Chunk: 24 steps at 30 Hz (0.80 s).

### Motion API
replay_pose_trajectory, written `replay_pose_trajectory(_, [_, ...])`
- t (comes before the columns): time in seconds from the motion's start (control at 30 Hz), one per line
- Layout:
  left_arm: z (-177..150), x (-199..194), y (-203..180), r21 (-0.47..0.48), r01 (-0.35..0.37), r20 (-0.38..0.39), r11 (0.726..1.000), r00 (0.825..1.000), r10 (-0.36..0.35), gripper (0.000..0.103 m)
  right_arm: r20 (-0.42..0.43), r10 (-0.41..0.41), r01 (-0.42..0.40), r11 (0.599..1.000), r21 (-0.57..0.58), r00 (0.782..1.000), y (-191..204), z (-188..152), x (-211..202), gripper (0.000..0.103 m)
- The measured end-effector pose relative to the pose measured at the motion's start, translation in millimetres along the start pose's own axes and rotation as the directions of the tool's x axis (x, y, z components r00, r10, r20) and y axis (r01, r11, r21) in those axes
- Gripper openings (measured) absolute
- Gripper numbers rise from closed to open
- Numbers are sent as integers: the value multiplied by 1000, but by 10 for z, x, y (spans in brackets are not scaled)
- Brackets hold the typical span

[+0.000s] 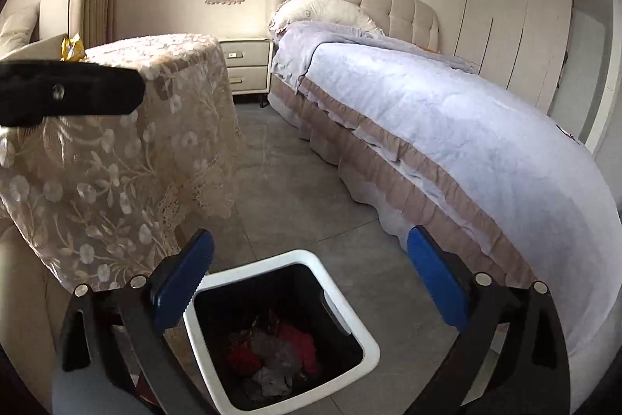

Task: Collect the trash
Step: 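Move both tools back over the white tissue bundle and yellow wrapper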

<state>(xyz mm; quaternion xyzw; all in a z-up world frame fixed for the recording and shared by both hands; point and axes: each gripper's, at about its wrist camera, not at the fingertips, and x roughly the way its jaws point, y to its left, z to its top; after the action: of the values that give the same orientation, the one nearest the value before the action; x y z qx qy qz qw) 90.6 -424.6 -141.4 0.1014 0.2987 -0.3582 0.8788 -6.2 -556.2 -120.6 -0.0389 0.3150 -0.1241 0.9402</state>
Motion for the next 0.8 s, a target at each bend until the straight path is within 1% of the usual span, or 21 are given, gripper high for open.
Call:
replay_pose_trajectory(0.1, [43, -182, 28, -3, -1, 35, 1000, 999, 1, 99, 96, -6, 1, 999, 51, 995, -83, 200, -220, 99])
replay_pose_trajectory(0.17, [86, -325, 87, -9, -18, 62, 1000, 998, 19, 99, 163, -11, -1, 997, 72, 987, -97, 347, -363, 99])
replay_pose_trajectory(0.27, [141, -544, 245, -30, -55, 93, 998, 994, 58, 99, 230, 21, -39, 996, 76, 973, -51, 561, -507, 99])
replay_pose_trajectory(0.37, [148, -769, 483, -68, -106, 115, 992, 987, 113, 99, 279, 66, -85, 995, 58, 958, 78, 746, -580, 99])
replay_pose_trajectory(0.47, [117, -972, 756, -114, -153, 124, 982, 978, 167, 99, 300, 110, -125, 992, 30, 948, 267, 887, -582, 99])
replay_pose_trajectory(0.57, [56, -1184, 1024, -155, -205, 132, 966, 965, 226, 99, 304, 171, -177, 984, -8, 937, 512, 1029, -577, 99])
replay_pose_trajectory(0.7, [-19, -1462, 1377, -207, -259, 138, 943, 947, 290, 99, 307, 256, -243, 967, -81, 917, 936, 1237, -572, 99])
replay_pose_trajectory(0.8, [-67, -1653, 1645, -245, -303, 142, 921, 928, 343, 99, 306, 308, -276, 950, -144, 901, 1304, 1382, -574, 99])
